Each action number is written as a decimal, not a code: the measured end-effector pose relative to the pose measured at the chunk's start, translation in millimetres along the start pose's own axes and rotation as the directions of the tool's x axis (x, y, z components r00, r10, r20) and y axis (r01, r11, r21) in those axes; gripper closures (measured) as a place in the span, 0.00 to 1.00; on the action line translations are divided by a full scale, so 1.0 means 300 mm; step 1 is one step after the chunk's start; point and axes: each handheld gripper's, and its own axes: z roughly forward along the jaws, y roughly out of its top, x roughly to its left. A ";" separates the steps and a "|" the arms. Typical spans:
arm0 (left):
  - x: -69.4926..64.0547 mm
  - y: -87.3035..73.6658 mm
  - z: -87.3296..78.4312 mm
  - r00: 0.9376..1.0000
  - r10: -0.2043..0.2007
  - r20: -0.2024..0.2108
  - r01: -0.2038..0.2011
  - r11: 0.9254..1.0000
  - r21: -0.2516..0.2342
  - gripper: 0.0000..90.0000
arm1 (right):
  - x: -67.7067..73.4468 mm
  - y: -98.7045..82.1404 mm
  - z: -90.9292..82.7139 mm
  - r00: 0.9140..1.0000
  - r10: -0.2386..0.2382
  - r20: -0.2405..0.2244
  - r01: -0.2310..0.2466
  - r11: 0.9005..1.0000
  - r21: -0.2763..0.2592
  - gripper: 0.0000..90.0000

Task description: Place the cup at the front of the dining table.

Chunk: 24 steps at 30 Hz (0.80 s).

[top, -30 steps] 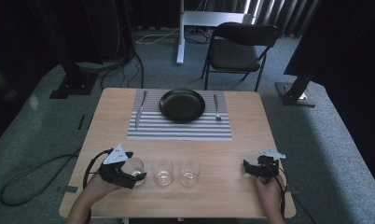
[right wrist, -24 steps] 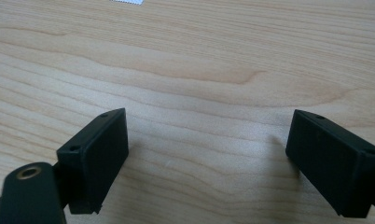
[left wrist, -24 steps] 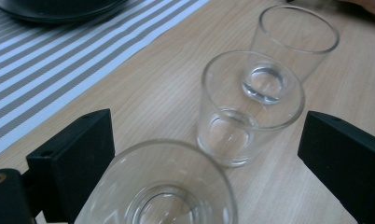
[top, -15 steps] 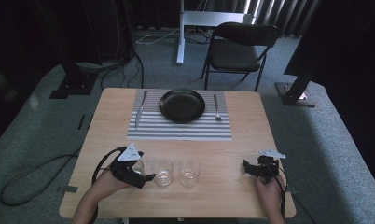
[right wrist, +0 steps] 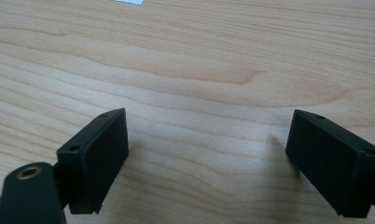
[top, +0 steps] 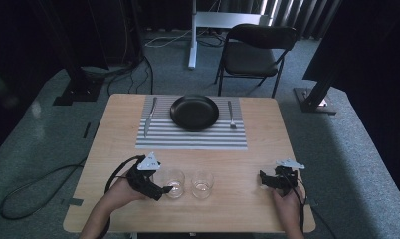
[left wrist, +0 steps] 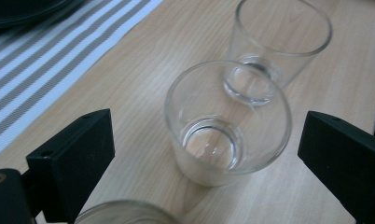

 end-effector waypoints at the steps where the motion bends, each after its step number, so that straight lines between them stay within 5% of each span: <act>1: -0.002 0.002 0.004 1.000 0.001 0.007 -0.001 1.000 0.004 0.05 | 0.000 0.000 0.000 1.000 0.000 0.000 0.000 1.000 0.000 0.14; 24: -0.026 0.035 0.070 0.998 0.054 0.031 -0.057 0.993 0.102 0.05 | 0.000 -0.001 -0.001 1.000 -0.002 -0.002 0.002 1.000 0.000 0.14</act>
